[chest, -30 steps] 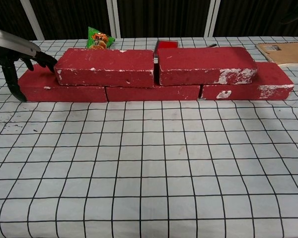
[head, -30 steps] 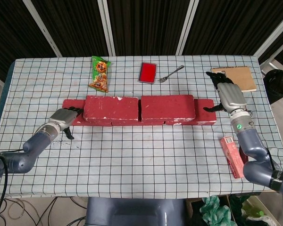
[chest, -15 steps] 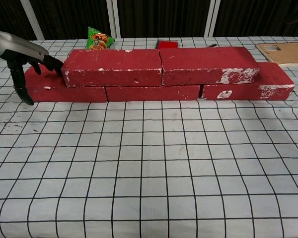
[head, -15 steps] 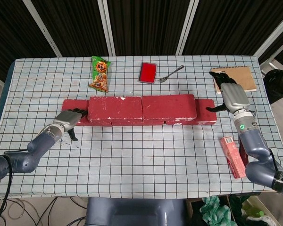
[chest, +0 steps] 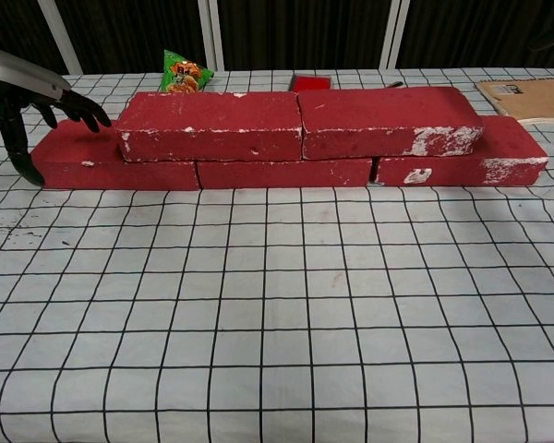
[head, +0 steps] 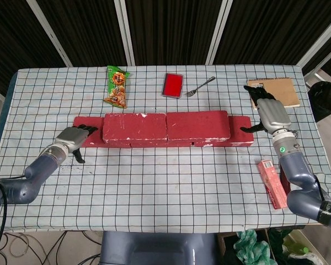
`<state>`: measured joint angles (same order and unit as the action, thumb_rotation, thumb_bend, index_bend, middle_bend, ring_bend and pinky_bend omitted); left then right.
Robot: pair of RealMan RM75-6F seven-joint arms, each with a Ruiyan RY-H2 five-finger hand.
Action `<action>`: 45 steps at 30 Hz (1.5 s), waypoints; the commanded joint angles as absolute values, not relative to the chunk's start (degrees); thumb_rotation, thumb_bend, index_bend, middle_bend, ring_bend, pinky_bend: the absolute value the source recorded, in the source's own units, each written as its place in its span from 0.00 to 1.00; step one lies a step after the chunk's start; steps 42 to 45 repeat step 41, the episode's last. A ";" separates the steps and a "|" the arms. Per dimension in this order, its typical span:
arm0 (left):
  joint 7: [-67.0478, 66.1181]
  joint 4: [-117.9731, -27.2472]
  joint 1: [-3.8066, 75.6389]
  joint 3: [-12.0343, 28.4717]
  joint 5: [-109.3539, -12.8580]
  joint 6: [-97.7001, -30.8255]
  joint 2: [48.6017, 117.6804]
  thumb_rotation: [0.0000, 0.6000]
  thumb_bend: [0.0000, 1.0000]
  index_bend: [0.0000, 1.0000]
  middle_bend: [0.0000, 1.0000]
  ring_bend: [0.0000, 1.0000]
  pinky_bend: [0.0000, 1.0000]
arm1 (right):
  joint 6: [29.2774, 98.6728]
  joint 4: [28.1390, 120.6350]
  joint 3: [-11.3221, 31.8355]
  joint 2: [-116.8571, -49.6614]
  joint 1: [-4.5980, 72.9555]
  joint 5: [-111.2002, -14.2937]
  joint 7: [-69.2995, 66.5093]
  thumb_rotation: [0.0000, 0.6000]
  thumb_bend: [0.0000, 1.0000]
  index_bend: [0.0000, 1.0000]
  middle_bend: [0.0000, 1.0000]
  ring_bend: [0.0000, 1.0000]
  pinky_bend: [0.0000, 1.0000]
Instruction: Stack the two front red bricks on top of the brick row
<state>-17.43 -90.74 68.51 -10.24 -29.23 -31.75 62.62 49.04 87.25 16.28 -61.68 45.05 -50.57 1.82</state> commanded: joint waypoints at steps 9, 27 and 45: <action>-14.45 -105.90 59.87 -8.01 -41.43 -50.78 51.90 1.00 0.09 0.05 0.07 0.00 0.13 | 55.54 87.75 15.57 -61.64 42.32 -52.90 4.19 1.00 0.00 0.05 0.08 0.03 0.11; -6.08 -104.37 22.63 -20.00 -78.46 -92.79 55.33 1.00 0.09 0.05 0.07 0.00 0.03 | 86.34 102.22 -1.67 -57.15 15.03 -77.36 3.28 1.00 0.00 0.05 0.08 0.03 0.11; 1.41 -92.76 13.47 -17.26 -82.61 -97.74 61.50 1.00 0.09 0.05 0.07 0.00 0.00 | 97.71 96.46 -3.51 -65.75 5.54 -82.32 8.03 1.00 0.00 0.04 0.08 0.03 0.11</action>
